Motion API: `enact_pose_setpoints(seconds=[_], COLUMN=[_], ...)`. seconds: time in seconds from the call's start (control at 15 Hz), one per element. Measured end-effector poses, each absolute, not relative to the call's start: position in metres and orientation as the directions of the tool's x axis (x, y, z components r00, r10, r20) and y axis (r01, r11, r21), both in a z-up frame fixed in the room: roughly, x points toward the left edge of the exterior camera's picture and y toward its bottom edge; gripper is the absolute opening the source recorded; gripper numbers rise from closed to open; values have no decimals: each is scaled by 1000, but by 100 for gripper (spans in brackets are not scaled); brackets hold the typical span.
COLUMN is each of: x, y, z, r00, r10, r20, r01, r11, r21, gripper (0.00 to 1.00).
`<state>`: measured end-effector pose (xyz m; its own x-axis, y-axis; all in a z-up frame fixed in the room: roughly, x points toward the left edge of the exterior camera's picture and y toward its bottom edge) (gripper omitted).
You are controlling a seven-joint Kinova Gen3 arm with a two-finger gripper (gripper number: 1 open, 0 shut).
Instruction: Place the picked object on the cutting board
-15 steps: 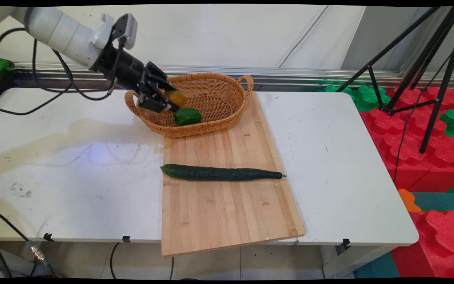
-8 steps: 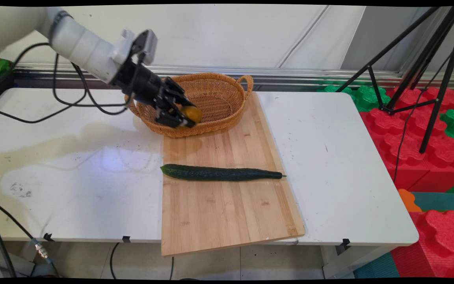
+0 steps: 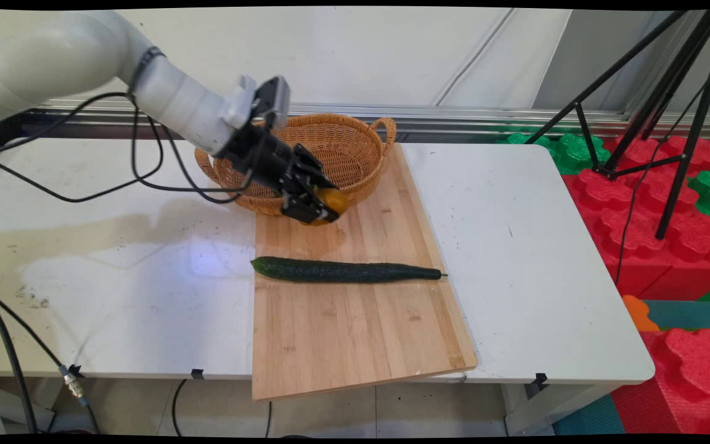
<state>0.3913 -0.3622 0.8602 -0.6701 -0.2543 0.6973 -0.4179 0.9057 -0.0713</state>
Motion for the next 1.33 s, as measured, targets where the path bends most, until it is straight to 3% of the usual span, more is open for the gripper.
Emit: enact_pose_setpoints(seconds=[1.13, 1.2, 1.33], x=[295, 294, 292], y=[-403, -404, -406], z=[795, 794, 793], r00=[-725, -726, -727], r10=[-265, -265, -264], r20=[636, 635, 634], r01=[-415, -415, -415], r11=[905, 905, 904], r21=[-95, -97, -100], gripper=[0, 100, 100])
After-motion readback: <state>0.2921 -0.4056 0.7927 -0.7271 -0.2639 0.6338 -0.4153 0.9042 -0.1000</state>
